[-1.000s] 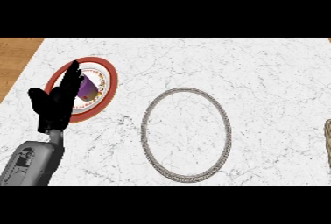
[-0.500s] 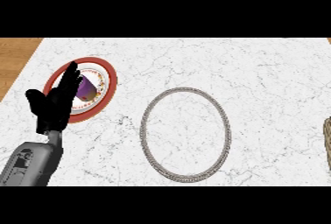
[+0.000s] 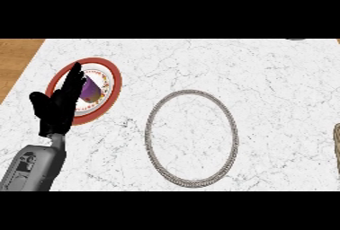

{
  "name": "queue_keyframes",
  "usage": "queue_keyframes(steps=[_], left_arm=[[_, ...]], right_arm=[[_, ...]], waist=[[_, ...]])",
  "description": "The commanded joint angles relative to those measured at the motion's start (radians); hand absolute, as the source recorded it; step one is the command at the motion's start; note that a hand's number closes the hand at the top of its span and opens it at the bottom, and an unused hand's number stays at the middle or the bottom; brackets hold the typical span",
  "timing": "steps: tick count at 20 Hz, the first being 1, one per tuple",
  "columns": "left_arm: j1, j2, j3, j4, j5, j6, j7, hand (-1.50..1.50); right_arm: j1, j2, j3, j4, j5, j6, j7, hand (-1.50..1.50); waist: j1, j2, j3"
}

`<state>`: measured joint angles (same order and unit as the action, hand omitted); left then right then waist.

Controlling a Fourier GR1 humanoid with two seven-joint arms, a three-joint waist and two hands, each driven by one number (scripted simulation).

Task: Pick the cupcake from the placemat and place it in the basket

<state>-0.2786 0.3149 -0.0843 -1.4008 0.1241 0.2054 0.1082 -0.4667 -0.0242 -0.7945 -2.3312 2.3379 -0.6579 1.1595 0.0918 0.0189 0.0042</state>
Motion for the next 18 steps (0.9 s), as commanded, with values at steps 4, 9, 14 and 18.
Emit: queue_keyframes(steps=[4, 9, 14, 18], left_arm=[[-0.008, 0.001, -0.003, 0.008, 0.004, -0.012, 0.01, 0.0], [-0.013, 0.005, 0.001, 0.002, 0.005, -0.013, 0.012, 0.0], [-0.03, -0.011, -0.004, 0.001, 0.013, -0.016, 0.012, 0.0], [-0.026, -0.013, -0.007, 0.003, 0.013, -0.02, 0.003, 0.0]], right_arm=[[-0.097, 0.023, 0.046, -0.187, 0.02, -0.242, 0.122, -1.5], [-0.148, 0.023, 0.043, -0.184, 0.008, -0.365, 0.083, -1.5], [-0.156, 0.023, 0.033, -0.128, -0.018, -0.446, 0.057, -1.5], [-0.153, 0.023, 0.035, -0.113, -0.012, -0.516, 0.038, -1.5]], waist=[[0.01, -0.003, 0.001], [0.028, -0.004, 0.005], [0.036, 0.012, 0.013], [0.05, 0.021, 0.012]])
